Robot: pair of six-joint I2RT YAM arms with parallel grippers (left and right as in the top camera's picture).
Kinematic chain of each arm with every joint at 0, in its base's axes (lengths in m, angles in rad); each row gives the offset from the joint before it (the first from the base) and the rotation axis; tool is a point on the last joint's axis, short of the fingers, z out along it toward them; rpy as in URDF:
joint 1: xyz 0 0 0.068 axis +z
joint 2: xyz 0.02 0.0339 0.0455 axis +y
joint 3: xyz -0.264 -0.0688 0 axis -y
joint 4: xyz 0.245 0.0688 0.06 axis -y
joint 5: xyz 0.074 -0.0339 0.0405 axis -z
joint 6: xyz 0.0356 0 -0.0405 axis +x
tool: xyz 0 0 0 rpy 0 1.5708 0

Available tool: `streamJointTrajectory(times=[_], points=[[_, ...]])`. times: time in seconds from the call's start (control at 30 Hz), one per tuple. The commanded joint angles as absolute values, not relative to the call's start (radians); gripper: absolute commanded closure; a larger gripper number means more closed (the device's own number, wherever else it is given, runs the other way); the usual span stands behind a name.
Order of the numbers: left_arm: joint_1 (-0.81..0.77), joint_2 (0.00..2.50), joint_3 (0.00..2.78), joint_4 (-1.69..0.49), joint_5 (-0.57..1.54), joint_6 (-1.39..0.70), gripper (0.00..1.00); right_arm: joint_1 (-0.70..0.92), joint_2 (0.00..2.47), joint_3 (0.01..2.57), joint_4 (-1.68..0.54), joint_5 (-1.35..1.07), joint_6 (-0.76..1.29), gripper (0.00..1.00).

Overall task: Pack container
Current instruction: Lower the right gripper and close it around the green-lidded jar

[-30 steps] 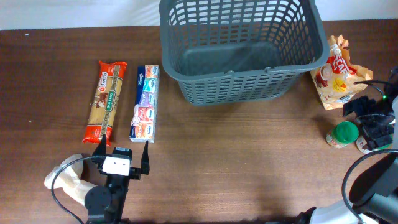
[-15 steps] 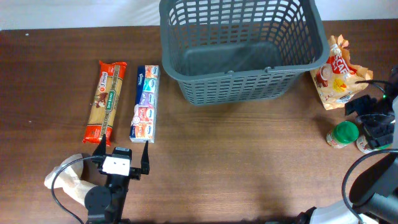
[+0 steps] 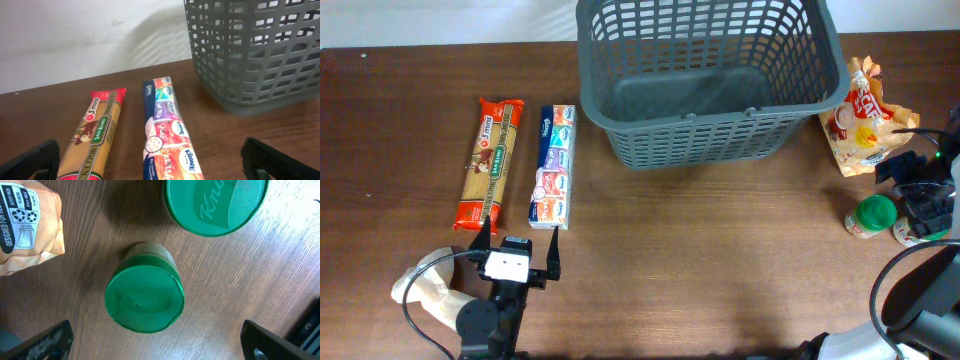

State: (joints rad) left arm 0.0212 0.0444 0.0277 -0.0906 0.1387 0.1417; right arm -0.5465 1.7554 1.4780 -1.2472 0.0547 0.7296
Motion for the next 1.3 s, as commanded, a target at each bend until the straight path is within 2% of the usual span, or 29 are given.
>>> streamJointTrajectory(times=[0.0, 0.63, 1.27], points=[[0.027, 0.047, 0.019, -0.091, 0.135, 0.144, 0.01, -0.55, 1.776, 1.454, -1.242, 0.057, 0.73, 0.01], [0.027, 0.047, 0.019, -0.091, 0.135, 0.144, 0.01, -0.438, 1.794, 1.359, -1.118, 0.068, 0.644, 0.01], [0.027, 0.047, 0.019, -0.091, 0.135, 0.144, 0.01, -0.44, 1.794, 1.359, -1.132, 0.145, 0.644, 0.01]])
